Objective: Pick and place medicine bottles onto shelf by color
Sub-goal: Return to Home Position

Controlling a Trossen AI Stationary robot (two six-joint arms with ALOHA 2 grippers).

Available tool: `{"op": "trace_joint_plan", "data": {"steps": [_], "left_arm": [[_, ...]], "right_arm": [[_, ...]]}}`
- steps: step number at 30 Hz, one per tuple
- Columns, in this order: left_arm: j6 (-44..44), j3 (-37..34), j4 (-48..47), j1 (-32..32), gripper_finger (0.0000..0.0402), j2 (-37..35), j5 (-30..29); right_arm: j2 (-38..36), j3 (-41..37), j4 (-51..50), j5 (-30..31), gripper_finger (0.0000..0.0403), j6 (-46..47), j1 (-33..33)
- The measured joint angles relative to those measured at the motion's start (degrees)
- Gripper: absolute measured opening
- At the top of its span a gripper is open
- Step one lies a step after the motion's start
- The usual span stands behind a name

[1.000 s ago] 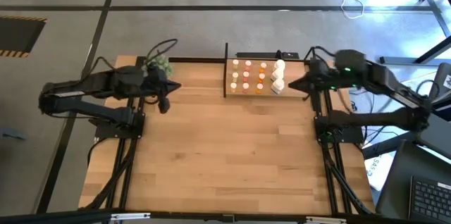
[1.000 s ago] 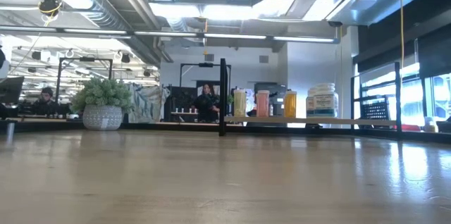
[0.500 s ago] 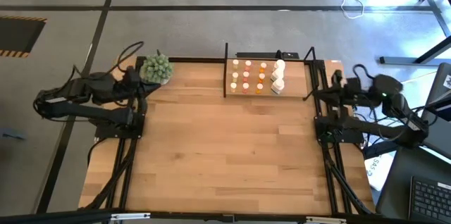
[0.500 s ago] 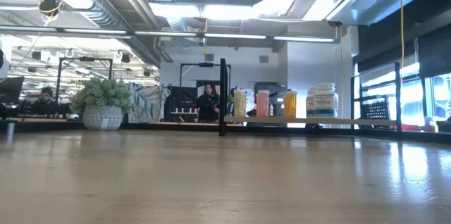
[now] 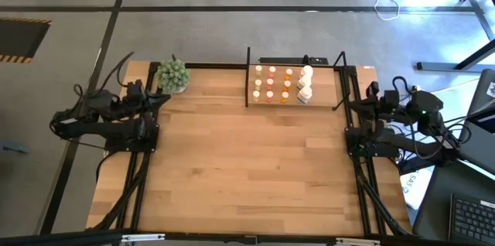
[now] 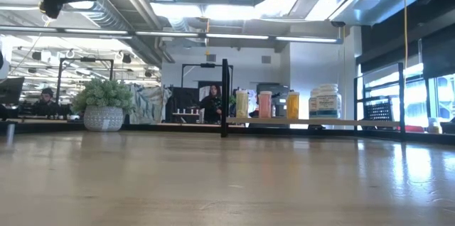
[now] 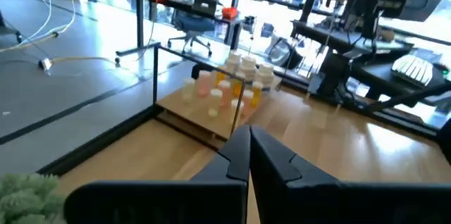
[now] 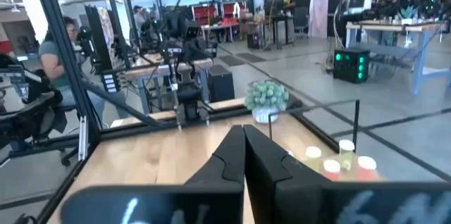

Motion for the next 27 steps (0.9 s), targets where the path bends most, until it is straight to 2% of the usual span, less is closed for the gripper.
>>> {"op": "trace_joint_plan", "data": {"steps": [2, 7, 11, 19, 27], "left_arm": [[0.0, -2.2, 1.5, 0.0, 0.0001, -2.4, -0.1], [1.6, -4.7, 3.2, 0.0, 0.0001, -2.4, 0.0], [1.6, -8.6, 6.1, 0.0, 0.0001, -2.4, 1.0], [6.4, -19.1, 22.1, 0.0, 0.0001, -2.5, 5.0], [6.0, -27.7, 31.6, 0.0, 0.0001, -2.5, 6.4]], "right_arm": [[-0.4, -0.8, 0.9, 0.0, 0.0002, 0.0, 0.0], [-0.8, -3.7, 2.6, 0.0, 0.0002, 1.6, 0.0], [-0.9, -7.7, 9.2, -1.6, 0.0002, 1.6, 0.0], [-0.9, -16.6, 19.8, -3.9, 0.0002, 0.9, 0.0], [-0.9, -26.3, 33.2, -8.0, 0.0002, -4.2, 0.0]]}}
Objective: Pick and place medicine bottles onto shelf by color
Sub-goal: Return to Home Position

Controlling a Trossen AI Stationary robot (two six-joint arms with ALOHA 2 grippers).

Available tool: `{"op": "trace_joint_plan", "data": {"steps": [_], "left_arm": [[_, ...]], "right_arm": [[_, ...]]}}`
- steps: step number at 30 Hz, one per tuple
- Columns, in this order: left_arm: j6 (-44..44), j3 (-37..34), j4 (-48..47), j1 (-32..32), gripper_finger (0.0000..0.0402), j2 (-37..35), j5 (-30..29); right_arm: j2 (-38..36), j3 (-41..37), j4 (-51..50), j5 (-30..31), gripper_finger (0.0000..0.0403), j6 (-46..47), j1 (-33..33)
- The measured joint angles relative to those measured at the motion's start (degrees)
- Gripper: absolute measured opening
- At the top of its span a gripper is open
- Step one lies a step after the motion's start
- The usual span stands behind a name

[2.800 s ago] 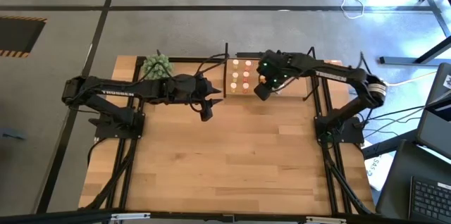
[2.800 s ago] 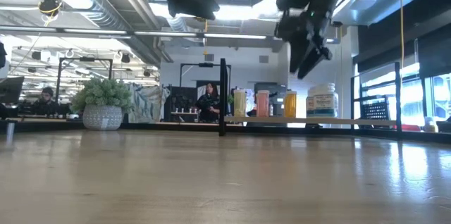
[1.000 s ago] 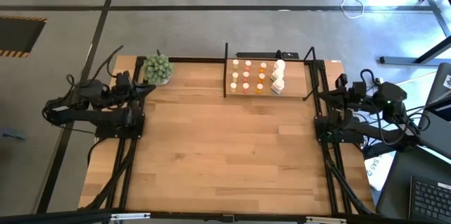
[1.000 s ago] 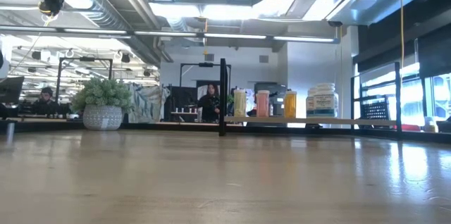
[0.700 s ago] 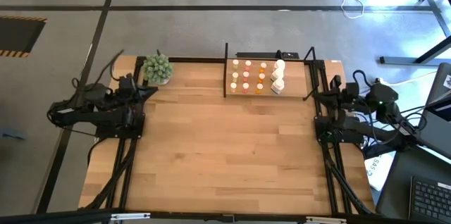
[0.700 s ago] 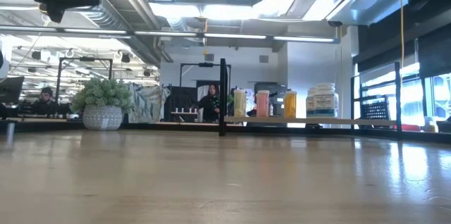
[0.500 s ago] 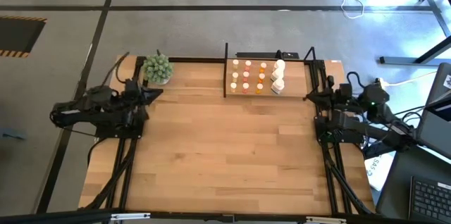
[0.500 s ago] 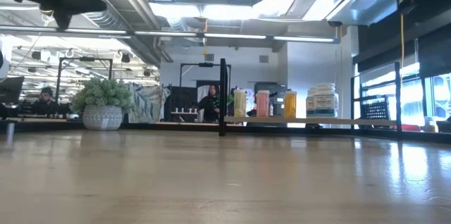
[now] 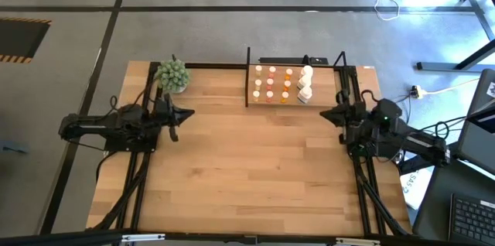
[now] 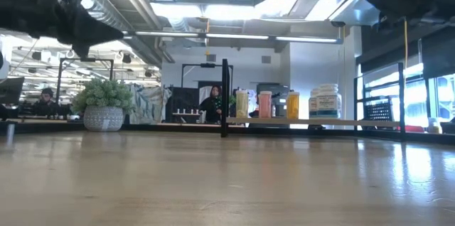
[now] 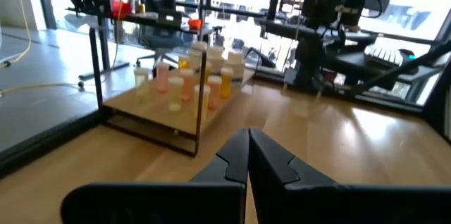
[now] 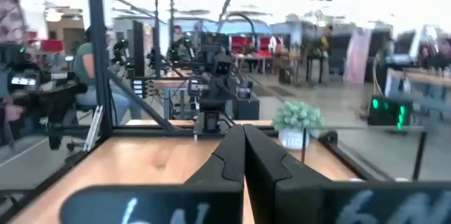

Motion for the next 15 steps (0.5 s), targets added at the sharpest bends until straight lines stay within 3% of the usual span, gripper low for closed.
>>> {"op": "trace_joint_plan", "data": {"steps": [8, 15], "left_arm": [[-0.2, -4.9, 4.6, 0.0, 0.0003, 0.0, 0.3], [1.5, -4.9, 4.4, 0.0, 0.0004, 0.0, 0.5]], "right_arm": [[0.0, -9.1, 12.3, -5.6, 0.0002, -14.6, 0.0], [0.0, -10.7, 11.8, -5.5, 0.0004, -14.3, 0.0]]}}
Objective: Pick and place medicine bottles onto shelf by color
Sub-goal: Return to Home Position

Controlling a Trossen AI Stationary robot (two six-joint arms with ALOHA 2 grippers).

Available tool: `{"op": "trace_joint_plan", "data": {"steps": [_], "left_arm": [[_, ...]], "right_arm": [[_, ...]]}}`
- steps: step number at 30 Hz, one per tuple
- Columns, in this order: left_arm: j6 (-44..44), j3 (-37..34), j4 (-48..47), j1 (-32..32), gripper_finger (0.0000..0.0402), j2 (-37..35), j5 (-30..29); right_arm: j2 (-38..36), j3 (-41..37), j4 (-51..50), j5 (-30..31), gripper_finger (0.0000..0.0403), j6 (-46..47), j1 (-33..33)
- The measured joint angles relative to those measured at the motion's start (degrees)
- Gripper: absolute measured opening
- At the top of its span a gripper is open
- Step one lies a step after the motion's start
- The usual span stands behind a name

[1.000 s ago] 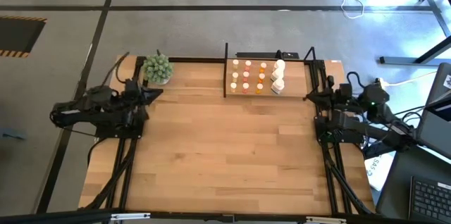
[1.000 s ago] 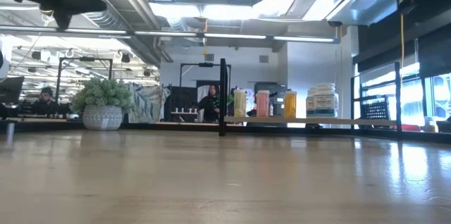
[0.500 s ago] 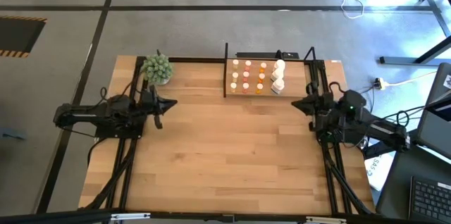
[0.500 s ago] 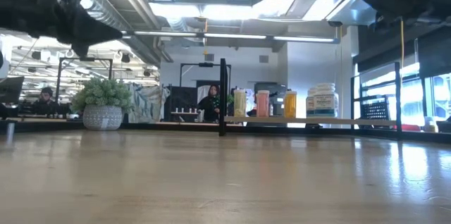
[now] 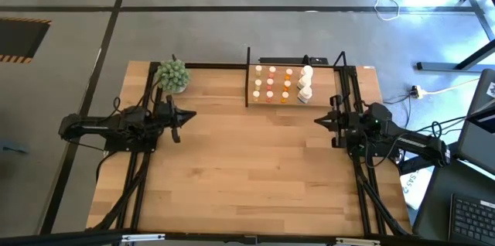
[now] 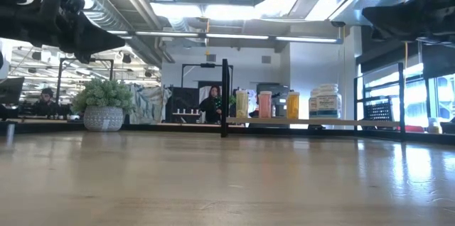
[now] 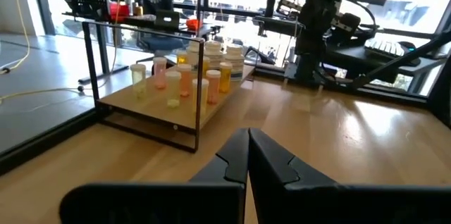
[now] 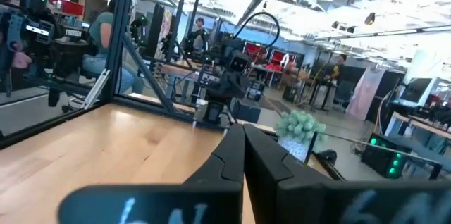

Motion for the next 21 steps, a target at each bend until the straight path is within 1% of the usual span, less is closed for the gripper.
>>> {"op": "trace_joint_plan", "data": {"steps": [5, 12, 21], "left_arm": [[-0.5, 0.0, -0.1, 0.0, 0.0001, 0.0, 0.0], [-1.8, 0.0, -0.2, 0.0, 0.0016, 0.0, 0.0], [-1.9, 0.0, -0.2, 0.0, 0.0025, 0.0, 0.0]], "right_arm": [[0.0, 0.0, -0.2, 0.0, 0.0012, 0.6, 0.0], [0.0, 0.0, -3.0, 0.0, 0.0010, 0.5, 0.0], [0.0, 0.0, -3.1, 0.0, 0.0010, 0.4, 0.0]]}}
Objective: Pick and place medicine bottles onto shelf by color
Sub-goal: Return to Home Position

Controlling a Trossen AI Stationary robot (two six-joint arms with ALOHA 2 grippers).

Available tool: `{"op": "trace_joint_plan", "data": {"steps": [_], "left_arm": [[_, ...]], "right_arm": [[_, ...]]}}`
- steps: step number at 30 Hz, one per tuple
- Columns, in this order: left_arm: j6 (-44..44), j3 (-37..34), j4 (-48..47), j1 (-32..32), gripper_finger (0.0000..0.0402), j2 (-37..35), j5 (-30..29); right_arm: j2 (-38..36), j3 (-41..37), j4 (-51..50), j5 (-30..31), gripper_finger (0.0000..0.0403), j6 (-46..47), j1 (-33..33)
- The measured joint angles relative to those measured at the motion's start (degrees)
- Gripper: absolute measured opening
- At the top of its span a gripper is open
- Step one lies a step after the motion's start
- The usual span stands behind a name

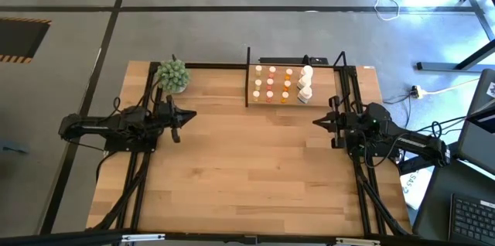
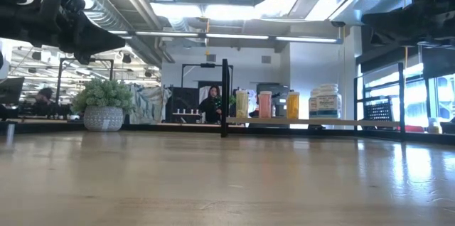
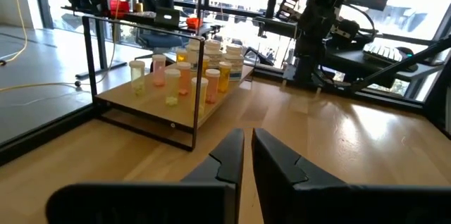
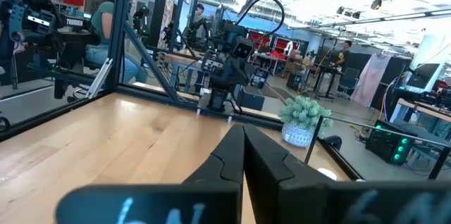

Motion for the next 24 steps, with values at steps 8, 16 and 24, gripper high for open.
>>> {"op": "trace_joint_plan", "data": {"steps": [8, 16, 24], "left_arm": [[0.0, 0.0, 0.0, 0.0, 0.0013, 0.0, 0.0], [0.0, 0.0, -0.1, 0.0, 0.0001, 0.0, 0.0], [0.0, 0.0, -0.1, 0.0, 0.0015, 0.0, 0.0]], "right_arm": [[0.0, 0.0, 0.0, 0.0, 0.0010, 0.0, 0.0], [0.0, 0.0, -0.1, 0.0, 0.0010, 0.0, 0.0], [0.0, 0.0, -0.1, 0.0, 0.0010, 0.0, 0.0]]}}
